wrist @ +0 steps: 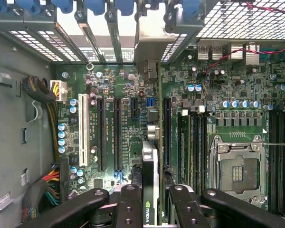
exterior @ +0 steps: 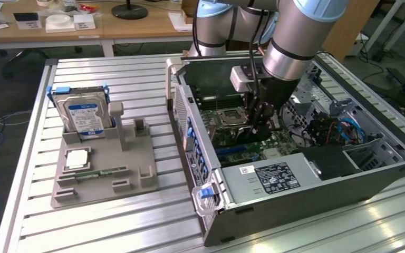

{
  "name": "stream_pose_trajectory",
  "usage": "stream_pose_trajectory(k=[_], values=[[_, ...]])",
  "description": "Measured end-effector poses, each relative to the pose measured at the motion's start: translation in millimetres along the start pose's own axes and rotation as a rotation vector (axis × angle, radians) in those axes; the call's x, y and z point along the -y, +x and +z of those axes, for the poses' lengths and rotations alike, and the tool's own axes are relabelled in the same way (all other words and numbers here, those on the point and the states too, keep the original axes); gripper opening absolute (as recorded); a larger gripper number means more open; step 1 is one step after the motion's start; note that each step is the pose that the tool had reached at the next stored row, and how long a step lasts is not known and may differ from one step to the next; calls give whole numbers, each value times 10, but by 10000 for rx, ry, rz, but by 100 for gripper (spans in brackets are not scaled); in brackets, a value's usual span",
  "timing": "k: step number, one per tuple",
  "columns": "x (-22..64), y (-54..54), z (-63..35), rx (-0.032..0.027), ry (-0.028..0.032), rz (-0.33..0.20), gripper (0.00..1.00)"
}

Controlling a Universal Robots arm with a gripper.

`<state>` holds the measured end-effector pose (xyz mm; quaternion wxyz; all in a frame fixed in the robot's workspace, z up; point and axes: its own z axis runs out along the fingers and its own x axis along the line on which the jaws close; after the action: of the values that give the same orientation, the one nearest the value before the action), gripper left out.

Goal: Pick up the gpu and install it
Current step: 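Insert the gpu into the slot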

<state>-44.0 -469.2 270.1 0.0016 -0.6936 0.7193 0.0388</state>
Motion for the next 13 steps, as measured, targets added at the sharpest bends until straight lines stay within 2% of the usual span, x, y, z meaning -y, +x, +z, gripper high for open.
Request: stream_pose_trajectory(k=[2,6,9,13], values=[[0,0,0,0,0,0,26],[-10,0,8,-1,64,-4,26],[-16,-1,11,-6,84,-3,26],[-38,-2,18,-46,186,-8,26]])
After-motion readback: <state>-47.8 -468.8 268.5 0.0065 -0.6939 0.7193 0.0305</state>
